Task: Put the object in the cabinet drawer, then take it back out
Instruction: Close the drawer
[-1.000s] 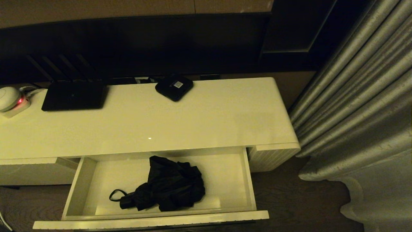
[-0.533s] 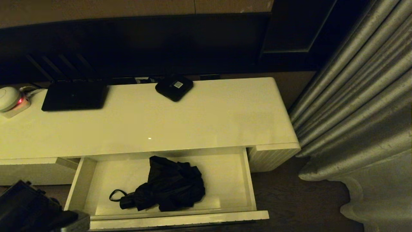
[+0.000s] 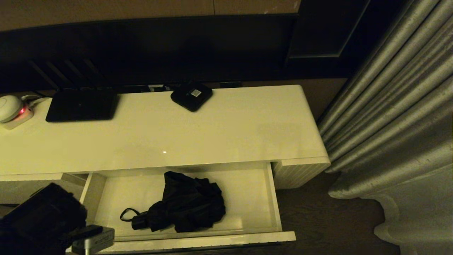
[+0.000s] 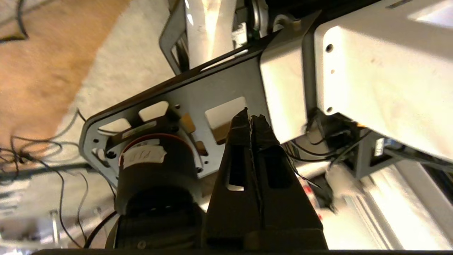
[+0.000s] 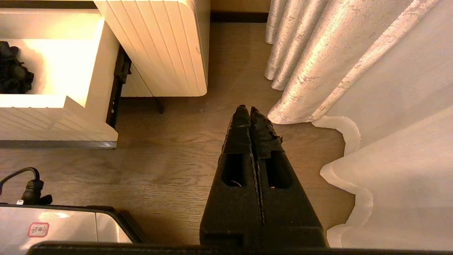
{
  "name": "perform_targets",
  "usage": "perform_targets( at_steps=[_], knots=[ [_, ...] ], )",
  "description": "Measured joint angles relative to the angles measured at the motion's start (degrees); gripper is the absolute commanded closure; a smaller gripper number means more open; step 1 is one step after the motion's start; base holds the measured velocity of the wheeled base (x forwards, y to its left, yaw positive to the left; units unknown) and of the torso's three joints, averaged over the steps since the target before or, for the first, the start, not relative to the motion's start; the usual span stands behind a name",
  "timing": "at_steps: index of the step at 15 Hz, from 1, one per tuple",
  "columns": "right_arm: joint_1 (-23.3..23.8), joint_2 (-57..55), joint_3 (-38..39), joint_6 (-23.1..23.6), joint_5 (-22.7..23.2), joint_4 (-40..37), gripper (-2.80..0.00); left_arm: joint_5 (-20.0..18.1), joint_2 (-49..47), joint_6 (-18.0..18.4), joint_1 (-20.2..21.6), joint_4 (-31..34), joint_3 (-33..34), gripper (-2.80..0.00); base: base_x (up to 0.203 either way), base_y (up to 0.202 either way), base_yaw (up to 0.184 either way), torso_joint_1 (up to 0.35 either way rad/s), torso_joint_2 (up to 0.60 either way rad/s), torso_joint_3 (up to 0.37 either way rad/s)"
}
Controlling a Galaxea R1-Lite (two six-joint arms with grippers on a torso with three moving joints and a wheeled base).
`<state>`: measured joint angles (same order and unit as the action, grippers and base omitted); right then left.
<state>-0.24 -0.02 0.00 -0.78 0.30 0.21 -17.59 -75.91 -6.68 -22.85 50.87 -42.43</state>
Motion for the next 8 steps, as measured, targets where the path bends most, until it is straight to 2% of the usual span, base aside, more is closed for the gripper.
perform_targets(
  at_steps=[4,8],
  knots=[
    [0.0,0.0,0.0,0.0,0.0,0.0,0.0,-1.5,-8.5,-0.2,-0.5,-0.2,-3.9,0.0,0.0,0.0,0.0,0.0,0.0,0.0],
    [0.0,0.0,0.0,0.0,0.0,0.0,0.0,-2.2,-13.6,-1.8,-2.6,-3.0,-5.1,0.0,0.0,0.0,0.0,0.0,0.0,0.0]
  ],
)
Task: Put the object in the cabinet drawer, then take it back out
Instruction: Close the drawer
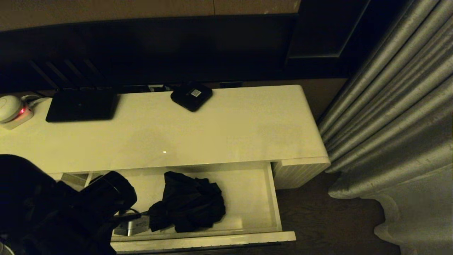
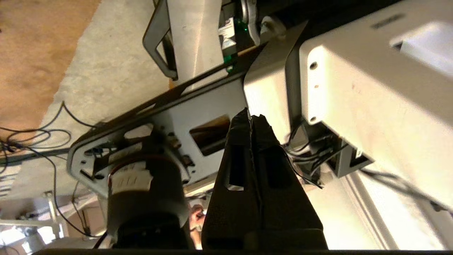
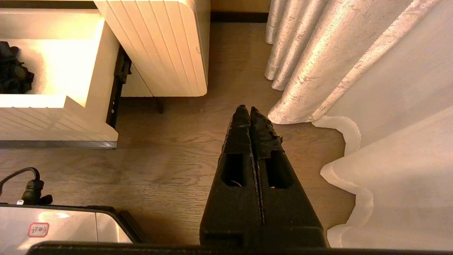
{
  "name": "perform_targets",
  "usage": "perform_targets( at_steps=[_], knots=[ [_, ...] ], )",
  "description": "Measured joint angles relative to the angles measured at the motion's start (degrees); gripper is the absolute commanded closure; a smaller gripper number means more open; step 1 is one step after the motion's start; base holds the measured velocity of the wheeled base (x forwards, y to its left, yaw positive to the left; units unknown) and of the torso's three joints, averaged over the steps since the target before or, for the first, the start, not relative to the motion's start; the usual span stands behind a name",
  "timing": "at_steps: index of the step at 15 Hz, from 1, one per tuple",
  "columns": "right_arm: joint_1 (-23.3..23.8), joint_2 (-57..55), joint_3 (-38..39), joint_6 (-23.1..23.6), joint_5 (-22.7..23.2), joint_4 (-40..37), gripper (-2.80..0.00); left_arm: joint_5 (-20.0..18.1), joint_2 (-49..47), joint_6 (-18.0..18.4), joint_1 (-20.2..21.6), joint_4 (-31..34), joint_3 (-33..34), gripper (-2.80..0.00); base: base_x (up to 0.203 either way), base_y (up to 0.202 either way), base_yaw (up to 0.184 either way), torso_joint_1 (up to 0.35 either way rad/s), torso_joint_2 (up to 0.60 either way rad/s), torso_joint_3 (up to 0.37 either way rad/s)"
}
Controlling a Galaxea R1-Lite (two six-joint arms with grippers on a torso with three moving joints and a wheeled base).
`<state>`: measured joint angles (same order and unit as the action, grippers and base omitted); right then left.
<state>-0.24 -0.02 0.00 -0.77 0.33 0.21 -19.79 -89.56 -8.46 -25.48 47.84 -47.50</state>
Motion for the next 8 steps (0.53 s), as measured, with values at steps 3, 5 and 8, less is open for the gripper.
perform_targets(
  at_steps=[3,5,8],
  knots=[
    [0.0,0.0,0.0,0.0,0.0,0.0,0.0,-0.2,-3.7,-0.9,-0.5,-0.5,-2.4,0.0,0.0,0.0,0.0,0.0,0.0,0.0],
    [0.0,0.0,0.0,0.0,0.0,0.0,0.0,-0.2,-5.5,-0.9,-1.1,0.3,-3.5,0.0,0.0,0.0,0.0,0.0,0.0,0.0],
    [0.0,0.0,0.0,0.0,0.0,0.0,0.0,-0.2,-7.9,-1.0,-2.2,0.9,-4.6,0.0,0.0,0.0,0.0,0.0,0.0,0.0]
  ],
)
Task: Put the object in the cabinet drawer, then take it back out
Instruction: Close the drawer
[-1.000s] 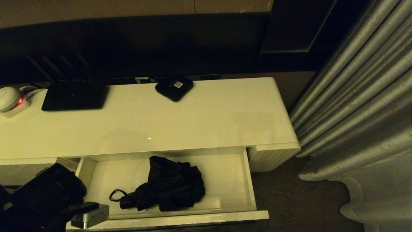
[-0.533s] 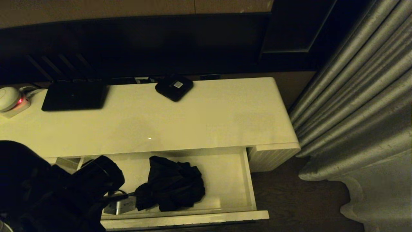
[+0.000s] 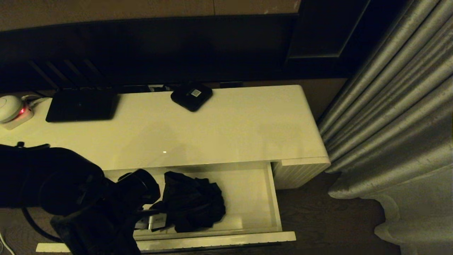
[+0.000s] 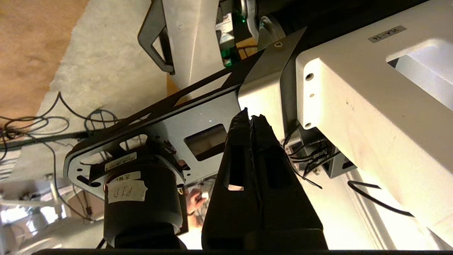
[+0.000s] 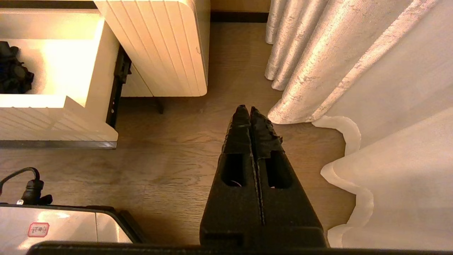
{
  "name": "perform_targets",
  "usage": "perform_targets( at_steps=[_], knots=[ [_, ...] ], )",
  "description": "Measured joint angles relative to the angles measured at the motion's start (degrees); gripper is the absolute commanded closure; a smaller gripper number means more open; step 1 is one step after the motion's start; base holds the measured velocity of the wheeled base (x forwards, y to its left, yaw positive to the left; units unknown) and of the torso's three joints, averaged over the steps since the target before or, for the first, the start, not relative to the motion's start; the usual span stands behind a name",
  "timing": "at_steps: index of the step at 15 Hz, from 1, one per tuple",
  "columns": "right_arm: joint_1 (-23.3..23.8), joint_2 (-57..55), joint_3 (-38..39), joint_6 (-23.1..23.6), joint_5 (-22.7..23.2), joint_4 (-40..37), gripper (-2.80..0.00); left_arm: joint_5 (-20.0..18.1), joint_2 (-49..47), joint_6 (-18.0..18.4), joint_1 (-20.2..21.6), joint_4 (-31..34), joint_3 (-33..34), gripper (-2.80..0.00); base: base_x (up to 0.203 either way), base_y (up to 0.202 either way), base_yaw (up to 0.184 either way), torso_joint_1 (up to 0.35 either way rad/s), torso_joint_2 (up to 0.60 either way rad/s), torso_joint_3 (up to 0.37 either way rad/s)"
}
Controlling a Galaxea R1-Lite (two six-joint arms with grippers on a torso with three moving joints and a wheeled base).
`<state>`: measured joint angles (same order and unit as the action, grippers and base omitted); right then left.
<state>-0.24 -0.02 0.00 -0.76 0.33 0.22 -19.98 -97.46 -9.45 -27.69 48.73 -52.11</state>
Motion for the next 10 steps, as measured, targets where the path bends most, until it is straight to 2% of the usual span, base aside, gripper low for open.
perform_targets(
  at_steps=[4,6,10],
  knots=[
    [0.0,0.0,0.0,0.0,0.0,0.0,0.0,0.5,-2.8,-0.4,-1.9,-0.4,-0.5,0.0,0.0,0.0,0.0,0.0,0.0,0.0],
    [0.0,0.0,0.0,0.0,0.0,0.0,0.0,2.4,-4.2,-2.7,-3.5,-2.2,-0.9,0.0,0.0,0.0,0.0,0.0,0.0,0.0],
    [0.0,0.0,0.0,0.0,0.0,0.0,0.0,7.5,-6.3,-3.7,-5.0,-6.6,-0.7,0.0,0.0,0.0,0.0,0.0,0.0,0.0]
  ],
)
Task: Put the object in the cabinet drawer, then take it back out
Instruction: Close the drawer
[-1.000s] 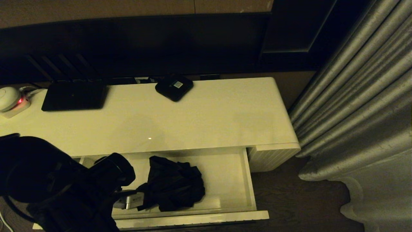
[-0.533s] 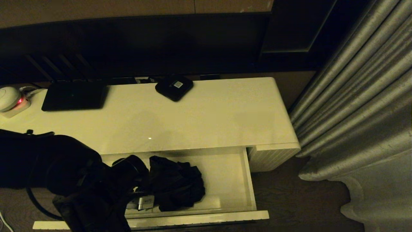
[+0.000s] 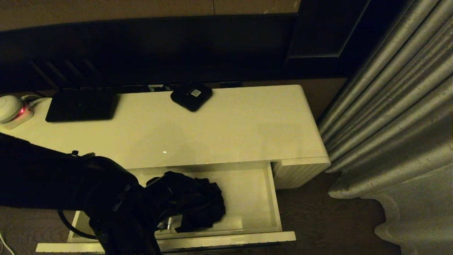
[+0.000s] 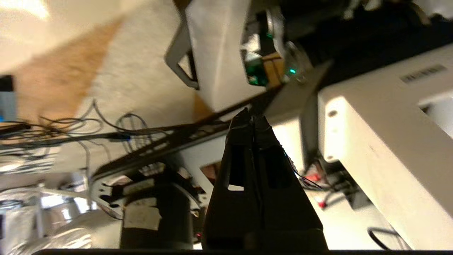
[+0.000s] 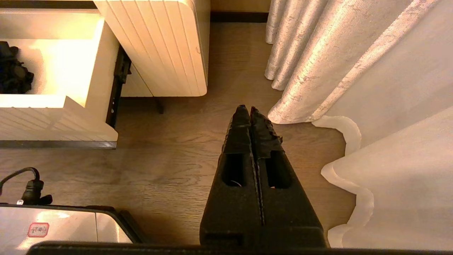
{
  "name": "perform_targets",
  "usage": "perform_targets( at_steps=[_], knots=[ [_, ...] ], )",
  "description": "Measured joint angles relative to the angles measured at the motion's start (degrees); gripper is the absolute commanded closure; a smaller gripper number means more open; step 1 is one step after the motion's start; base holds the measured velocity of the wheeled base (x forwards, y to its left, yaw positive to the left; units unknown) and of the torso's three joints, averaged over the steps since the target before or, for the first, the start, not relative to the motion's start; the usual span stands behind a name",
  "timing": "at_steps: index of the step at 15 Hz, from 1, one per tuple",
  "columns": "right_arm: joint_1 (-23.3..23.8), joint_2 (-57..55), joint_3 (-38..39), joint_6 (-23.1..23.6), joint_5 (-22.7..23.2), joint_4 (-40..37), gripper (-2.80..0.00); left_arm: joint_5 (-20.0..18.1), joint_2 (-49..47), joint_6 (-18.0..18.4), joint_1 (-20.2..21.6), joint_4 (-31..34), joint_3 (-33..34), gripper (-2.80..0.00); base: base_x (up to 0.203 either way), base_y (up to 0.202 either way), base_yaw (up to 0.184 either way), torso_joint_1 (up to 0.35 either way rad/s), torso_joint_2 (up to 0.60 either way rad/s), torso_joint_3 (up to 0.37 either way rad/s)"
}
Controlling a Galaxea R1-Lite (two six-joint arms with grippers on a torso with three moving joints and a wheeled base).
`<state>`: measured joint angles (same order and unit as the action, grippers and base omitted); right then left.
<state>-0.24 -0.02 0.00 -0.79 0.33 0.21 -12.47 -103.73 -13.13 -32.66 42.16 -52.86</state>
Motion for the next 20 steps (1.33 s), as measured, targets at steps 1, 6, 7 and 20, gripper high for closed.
perform_targets(
  at_steps=[1,6,7,20],
  knots=[
    [0.0,0.0,0.0,0.0,0.0,0.0,0.0,0.9,-0.2,-0.3,-0.1,-0.7,0.0,0.0,0.0,0.0,0.0,0.0,0.0,0.0],
    [0.0,0.0,0.0,0.0,0.0,0.0,0.0,12.7,0.0,-4.3,-1.1,-11.1,1.2,0.0,0.0,0.0,0.0,0.0,0.0,0.0],
    [0.0,0.0,0.0,0.0,0.0,0.0,0.0,14.2,0.4,-4.9,-1.4,-12.7,1.5,0.0,0.0,0.0,0.0,0.0,0.0,0.0],
    [0.0,0.0,0.0,0.0,0.0,0.0,0.0,29.6,3.1,-7.7,-4.1,-32.6,8.5,0.0,0.0,0.0,0.0,0.0,0.0,0.0]
  ],
)
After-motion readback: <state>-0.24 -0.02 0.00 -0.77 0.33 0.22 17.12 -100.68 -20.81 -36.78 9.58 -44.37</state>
